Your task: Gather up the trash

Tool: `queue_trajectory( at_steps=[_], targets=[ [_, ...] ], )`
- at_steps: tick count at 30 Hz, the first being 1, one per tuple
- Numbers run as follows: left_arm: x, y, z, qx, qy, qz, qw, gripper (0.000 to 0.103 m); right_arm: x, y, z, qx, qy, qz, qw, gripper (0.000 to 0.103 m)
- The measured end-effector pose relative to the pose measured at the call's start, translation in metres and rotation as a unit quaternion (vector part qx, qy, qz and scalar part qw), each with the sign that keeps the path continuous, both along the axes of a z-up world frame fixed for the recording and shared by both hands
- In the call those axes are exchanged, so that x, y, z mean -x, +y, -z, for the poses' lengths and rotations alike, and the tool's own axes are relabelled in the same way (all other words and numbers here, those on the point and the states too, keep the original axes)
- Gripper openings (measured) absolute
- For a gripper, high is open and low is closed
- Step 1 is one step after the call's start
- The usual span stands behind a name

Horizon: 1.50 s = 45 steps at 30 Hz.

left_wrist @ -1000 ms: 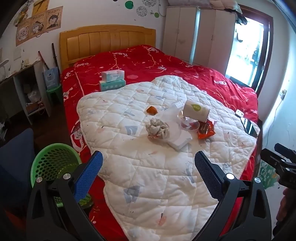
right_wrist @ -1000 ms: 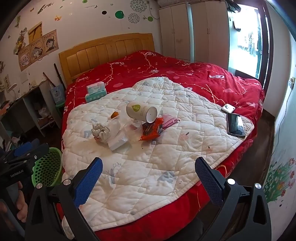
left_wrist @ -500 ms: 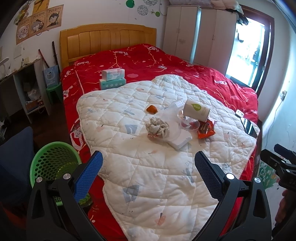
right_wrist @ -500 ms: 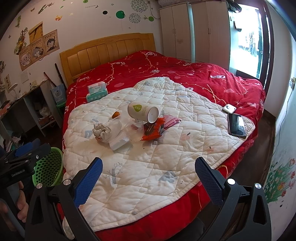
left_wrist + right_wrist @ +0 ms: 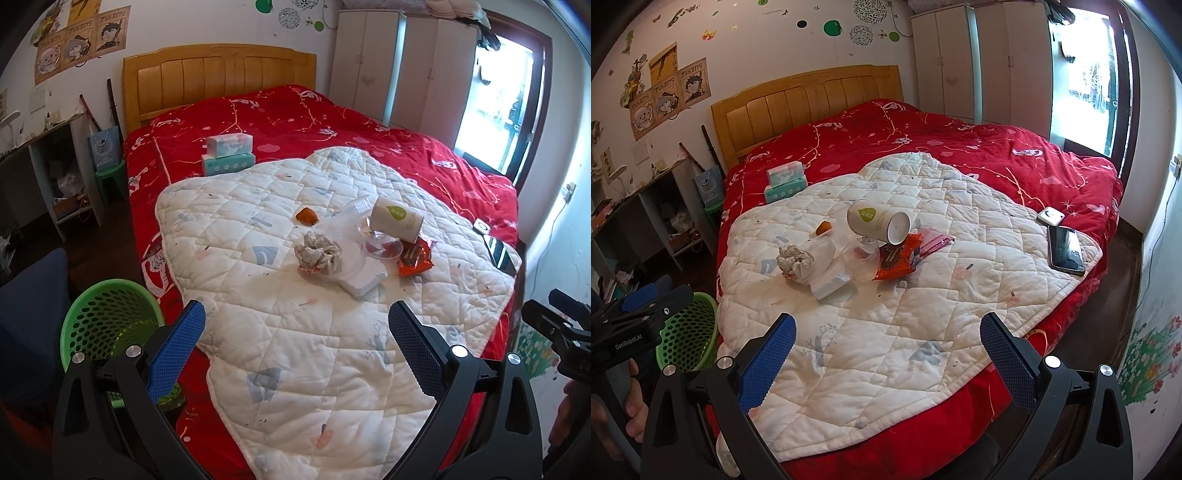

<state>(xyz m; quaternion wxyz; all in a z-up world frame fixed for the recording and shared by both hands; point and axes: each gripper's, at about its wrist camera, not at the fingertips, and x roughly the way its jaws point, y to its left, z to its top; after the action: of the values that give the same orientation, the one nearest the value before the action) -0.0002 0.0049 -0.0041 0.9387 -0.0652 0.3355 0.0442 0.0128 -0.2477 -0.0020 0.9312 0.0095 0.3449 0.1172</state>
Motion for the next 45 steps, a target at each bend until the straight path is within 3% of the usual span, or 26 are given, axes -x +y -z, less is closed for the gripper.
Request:
queue_trajectory(
  at_steps=[45],
  targets=[
    [-0.015,0.015,0.005,0.009,0.021,-0.029,0.9993,0.098,-0.015,0.008,0.006,0.001,0.006,-0.018,1.0,0.097]
  ],
)
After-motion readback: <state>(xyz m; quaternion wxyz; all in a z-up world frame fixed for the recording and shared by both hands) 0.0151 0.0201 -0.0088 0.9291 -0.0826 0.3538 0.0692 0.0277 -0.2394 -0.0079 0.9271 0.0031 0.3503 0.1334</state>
